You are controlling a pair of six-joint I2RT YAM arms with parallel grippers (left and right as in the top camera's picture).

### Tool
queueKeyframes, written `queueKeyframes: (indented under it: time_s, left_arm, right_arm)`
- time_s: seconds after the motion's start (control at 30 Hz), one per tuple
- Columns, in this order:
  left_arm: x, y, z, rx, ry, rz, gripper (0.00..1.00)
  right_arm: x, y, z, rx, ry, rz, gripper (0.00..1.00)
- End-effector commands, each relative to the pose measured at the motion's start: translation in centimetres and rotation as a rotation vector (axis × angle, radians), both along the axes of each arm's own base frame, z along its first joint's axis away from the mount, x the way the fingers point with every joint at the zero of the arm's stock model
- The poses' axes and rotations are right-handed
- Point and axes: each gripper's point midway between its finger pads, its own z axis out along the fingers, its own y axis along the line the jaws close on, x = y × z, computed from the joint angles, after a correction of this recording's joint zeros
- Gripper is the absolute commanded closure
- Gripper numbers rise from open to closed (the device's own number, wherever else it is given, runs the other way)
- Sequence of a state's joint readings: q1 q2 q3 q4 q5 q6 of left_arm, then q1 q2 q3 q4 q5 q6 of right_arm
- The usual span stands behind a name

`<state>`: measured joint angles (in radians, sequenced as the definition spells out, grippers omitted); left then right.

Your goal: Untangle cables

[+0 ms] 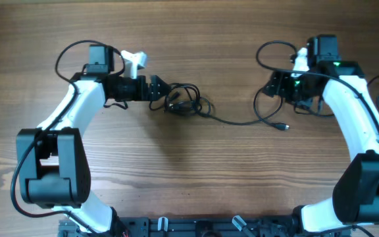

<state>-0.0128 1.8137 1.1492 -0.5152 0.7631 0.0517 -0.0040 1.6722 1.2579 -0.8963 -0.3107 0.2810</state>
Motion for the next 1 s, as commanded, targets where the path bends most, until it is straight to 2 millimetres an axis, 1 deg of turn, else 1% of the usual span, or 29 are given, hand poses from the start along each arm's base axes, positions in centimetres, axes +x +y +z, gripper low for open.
queueKeyframes:
  time_s: [0.0,0.03,0.07,0.1,0.13,0.17,0.2,0.23,0.27,0.3,0.33,0.37,0.4,0.47,0.53,0.57,0.6,0.63,0.7,0.73,0.77,0.8,0.83,0.87,0.9,0.93,0.97]
  left_arm:
    - [1.1,3.7,3.6,-0.032,-0.021,0.174,0.04]
    - [1.0,4.4,5.2,-0.032,-0.058,0.191,0.18]
    - [0.8,4.4,6.0,-0.031,-0.075,0.192,0.39]
    - [0.7,4.4,6.6,-0.031,-0.085,0.191,0.77]
    - [0.3,4.2,6.8,-0.030,-0.080,0.187,0.96]
    - [-0.1,4.6,6.2,-0.002,-0.051,0.203,0.96]
    - [-0.2,5.6,5.0,0.070,-0.021,0.240,0.96]
    - [-0.1,7.7,3.6,0.198,-0.001,0.306,0.96]
    - [0.1,9.4,2.8,0.280,0.018,0.379,0.96]
    - [0.1,10.1,2.5,0.311,0.031,0.420,0.96]
    - [0.1,10.6,2.4,0.331,0.043,0.449,0.95]
    - [0.0,10.6,2.3,0.331,0.047,0.448,0.89]
    - [0.0,10.6,2.3,0.332,0.049,0.448,0.87]
    - [0.0,10.6,2.3,0.332,0.050,0.448,0.86]
    - [-0.1,10.6,2.3,0.332,0.051,0.448,0.87]
    - [-0.1,10.6,2.3,0.332,0.050,0.447,0.87]
    - [-0.1,10.5,2.3,0.332,0.050,0.445,0.87]
    - [-0.1,10.4,2.3,0.332,0.049,0.442,0.86]
    - [0.0,10.4,2.3,0.332,0.049,0.442,0.85]
    - [0.0,10.4,2.3,0.332,0.048,0.442,0.84]
    - [0.0,10.4,2.3,0.332,0.048,0.442,0.83]
    - [0.0,10.4,2.3,0.332,0.048,0.442,0.83]
    - [0.0,10.4,2.3,0.332,0.048,0.442,0.82]
    - [0.0,10.4,2.3,0.332,0.048,0.442,0.82]
    - [0.0,10.4,2.3,0.332,0.048,0.442,0.82]
    - [0.0,10.4,2.3,0.332,0.049,0.442,0.82]
    - [0.0,10.4,2.3,0.331,0.049,0.442,0.82]
  right_arm:
    - [-0.3,4.0,0.1,0.058,-0.017,0.122,0.23]
    - [-0.3,5.5,0.2,0.063,-0.032,0.152,0.24]
    - [-0.2,6.5,0.3,0.070,-0.035,0.151,0.27]
    - [-0.1,7.6,0.3,0.080,-0.038,0.152,0.29]
    - [0.1,9.2,0.1,0.099,-0.036,0.135,0.35]
    - [0.3,10.4,-0.2,0.112,-0.035,0.129,0.38]
    - [0.5,11.8,-0.7,0.125,-0.034,0.127,0.38]
    - [0.6,13.5,-1.4,0.139,-0.027,0.133,0.37]
    - [0.5,15.2,-2.3,0.152,-0.013,0.133,0.37]
    - [0.3,16.4,-2.9,0.162,-0.001,0.134,0.37]
    - [-0.6,19.1,-4.0,0.204,0.034,0.156,0.37]
    - [-1.5,21.6,-4.7,0.247,0.060,0.195,0.37]
    - [-2.3,23.6,-5.1,0.282,0.073,0.233,0.37]
    - [-4.2,27.4,-5.8,0.335,0.083,0.317,0.38]
    - [-6.1,31.0,-6.3,0.350,0.046,0.417,0.38]
    - [-6.5,31.9,-6.1,0.353,0.013,0.465,0.39]
    - [-6.6,32.3,-5.7,0.360,-0.013,0.495,0.39]
    - [-6.4,32.6,-4.7,0.370,-0.034,0.502,0.38]
    - [-5.9,32.6,-2.2,0.381,-0.104,0.545,0.36]
    - [-5.2,31.9,-0.4,0.349,-0.174,0.553,0.33]
    - [-4.6,31.0,0.4,0.303,-0.214,0.532,0.32]
    - [-3.7,29.3,1.0,0.227,-0.245,0.481,0.30]
    - [-3.3,27.6,1.5,0.157,-0.271,0.463,0.27]
    - [-3.0,26.6,1.5,0.120,-0.275,0.449,0.26]
    - [-2.6,25.1,1.1,0.067,-0.261,0.413,0.26]
    - [-2.6,23.9,0.5,0.041,-0.230,0.395,0.26]
    - [-2.9,23.5,-0.2,0.026,-0.208,0.406,0.30]
